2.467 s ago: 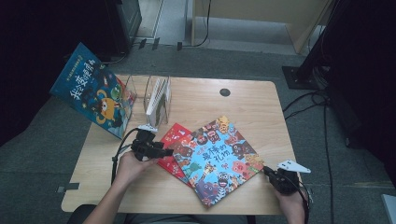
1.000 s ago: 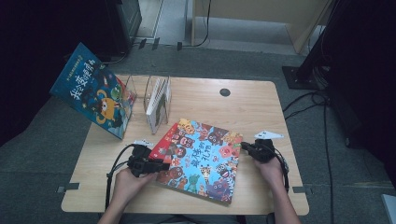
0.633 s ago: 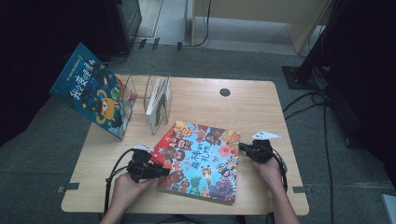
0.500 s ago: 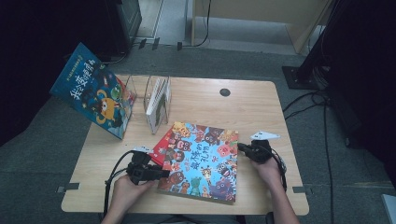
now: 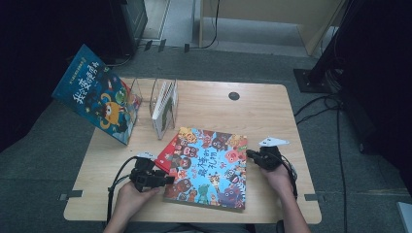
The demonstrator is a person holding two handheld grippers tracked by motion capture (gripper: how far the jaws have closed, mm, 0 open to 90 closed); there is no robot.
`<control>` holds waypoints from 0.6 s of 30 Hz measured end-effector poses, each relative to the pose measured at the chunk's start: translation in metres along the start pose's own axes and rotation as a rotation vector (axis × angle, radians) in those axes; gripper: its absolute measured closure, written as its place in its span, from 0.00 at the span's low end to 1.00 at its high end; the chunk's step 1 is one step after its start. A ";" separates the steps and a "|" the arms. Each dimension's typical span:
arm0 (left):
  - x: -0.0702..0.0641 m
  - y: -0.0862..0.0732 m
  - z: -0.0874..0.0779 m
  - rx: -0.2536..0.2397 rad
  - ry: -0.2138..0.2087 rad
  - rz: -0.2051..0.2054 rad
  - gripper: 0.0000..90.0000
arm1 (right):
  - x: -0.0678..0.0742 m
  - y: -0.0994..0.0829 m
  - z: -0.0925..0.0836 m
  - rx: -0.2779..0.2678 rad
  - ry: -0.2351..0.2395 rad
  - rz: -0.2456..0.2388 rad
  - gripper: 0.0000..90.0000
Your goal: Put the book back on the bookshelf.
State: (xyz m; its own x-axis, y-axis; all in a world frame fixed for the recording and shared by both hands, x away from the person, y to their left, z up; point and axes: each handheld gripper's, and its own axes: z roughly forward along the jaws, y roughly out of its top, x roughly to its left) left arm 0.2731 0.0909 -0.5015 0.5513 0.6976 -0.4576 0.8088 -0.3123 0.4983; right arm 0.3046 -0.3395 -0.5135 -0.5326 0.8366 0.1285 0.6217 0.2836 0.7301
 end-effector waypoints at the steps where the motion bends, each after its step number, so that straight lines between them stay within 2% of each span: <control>1: -0.001 0.000 0.000 -0.001 0.002 0.002 0.44 | 0.001 0.000 0.000 0.003 0.000 0.001 1.00; 5: -0.002 0.002 0.001 0.007 -0.012 -0.020 0.36 | 0.003 -0.001 -0.002 0.008 0.003 0.006 1.00; 6: -0.002 0.004 0.001 0.014 -0.013 -0.055 0.36 | 0.004 -0.002 -0.003 0.003 0.006 0.013 1.00; 9: -0.002 0.006 0.001 0.022 -0.007 -0.070 0.40 | 0.006 -0.004 -0.005 0.004 0.010 0.016 1.00; 10: -0.002 0.006 0.001 0.031 -0.015 -0.084 0.41 | 0.006 -0.005 -0.005 0.003 0.011 0.017 1.00; 11: -0.002 0.007 0.002 0.050 -0.041 -0.096 0.42 | 0.007 -0.005 -0.006 0.003 0.012 0.015 1.00; 12: -0.002 0.007 0.002 0.053 -0.051 -0.101 0.45 | 0.008 -0.006 -0.007 0.007 0.014 0.018 1.00; 18: -0.002 0.009 0.002 0.065 -0.055 -0.096 0.43 | 0.009 -0.009 -0.008 0.002 0.027 0.037 1.00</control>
State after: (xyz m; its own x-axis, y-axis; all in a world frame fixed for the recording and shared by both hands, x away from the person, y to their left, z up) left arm 0.2796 0.0852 -0.4979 0.4794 0.6904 -0.5418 0.8691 -0.2880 0.4021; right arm 0.2900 -0.3384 -0.5131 -0.5247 0.8335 0.1734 0.6424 0.2540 0.7230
